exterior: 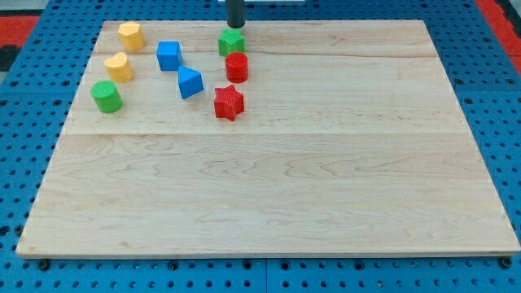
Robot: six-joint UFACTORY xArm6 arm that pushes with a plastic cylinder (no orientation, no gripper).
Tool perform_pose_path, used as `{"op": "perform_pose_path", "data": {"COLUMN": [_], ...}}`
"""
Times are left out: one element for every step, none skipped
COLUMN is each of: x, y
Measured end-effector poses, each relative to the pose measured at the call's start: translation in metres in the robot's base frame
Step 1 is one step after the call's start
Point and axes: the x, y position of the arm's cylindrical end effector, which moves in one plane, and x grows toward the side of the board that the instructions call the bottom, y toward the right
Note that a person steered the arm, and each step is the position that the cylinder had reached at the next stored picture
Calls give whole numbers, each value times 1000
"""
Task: Move green star along with red circle and red star slightly down
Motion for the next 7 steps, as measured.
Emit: {"op": "perform_pose_path", "data": {"x": [13, 45, 76, 89, 131, 142, 144], "y": [2, 7, 7, 13, 18, 27, 45]}}
